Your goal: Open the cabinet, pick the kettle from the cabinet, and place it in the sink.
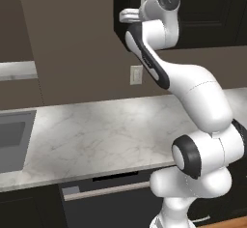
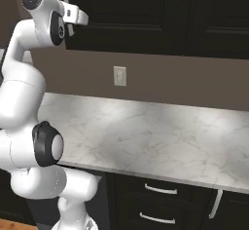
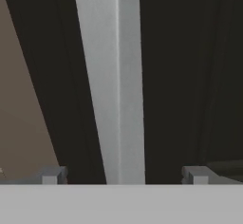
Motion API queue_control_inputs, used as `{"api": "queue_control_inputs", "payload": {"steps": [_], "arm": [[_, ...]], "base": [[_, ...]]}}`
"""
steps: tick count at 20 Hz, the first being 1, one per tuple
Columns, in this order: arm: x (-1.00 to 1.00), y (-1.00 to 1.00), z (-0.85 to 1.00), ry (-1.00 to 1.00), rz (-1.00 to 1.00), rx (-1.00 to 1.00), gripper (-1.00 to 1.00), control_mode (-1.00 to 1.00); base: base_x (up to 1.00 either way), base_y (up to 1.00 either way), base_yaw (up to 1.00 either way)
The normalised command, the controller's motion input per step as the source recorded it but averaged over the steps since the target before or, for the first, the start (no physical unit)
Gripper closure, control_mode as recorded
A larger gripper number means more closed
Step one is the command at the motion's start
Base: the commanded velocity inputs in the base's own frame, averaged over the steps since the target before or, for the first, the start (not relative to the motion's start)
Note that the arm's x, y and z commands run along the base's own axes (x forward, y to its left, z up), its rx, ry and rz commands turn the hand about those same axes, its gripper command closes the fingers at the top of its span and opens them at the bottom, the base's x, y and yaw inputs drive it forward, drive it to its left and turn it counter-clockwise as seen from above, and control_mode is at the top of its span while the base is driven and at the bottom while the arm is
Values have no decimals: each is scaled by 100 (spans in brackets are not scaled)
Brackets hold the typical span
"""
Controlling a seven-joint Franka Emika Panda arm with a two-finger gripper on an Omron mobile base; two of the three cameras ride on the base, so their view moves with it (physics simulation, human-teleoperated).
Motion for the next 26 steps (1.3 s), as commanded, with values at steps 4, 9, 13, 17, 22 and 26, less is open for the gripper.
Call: {"api": "queue_control_inputs", "payload": {"steps": [4,9,13,17,22,26], "arm": [[21,23,3,8,0,0,100,-100],[20,22,4,6,-1,0,100,-100],[8,30,2,1,-5,0,100,-100],[0,30,0,0,-4,0,100,-100],[-3,29,0,0,-2,3,100,-100],[-18,24,0,0,0,13,100,-100]], "base": [[0,0,0],[0,0,0],[0,0,0],[0,0,0],[0,0,0],[0,0,0]]}}
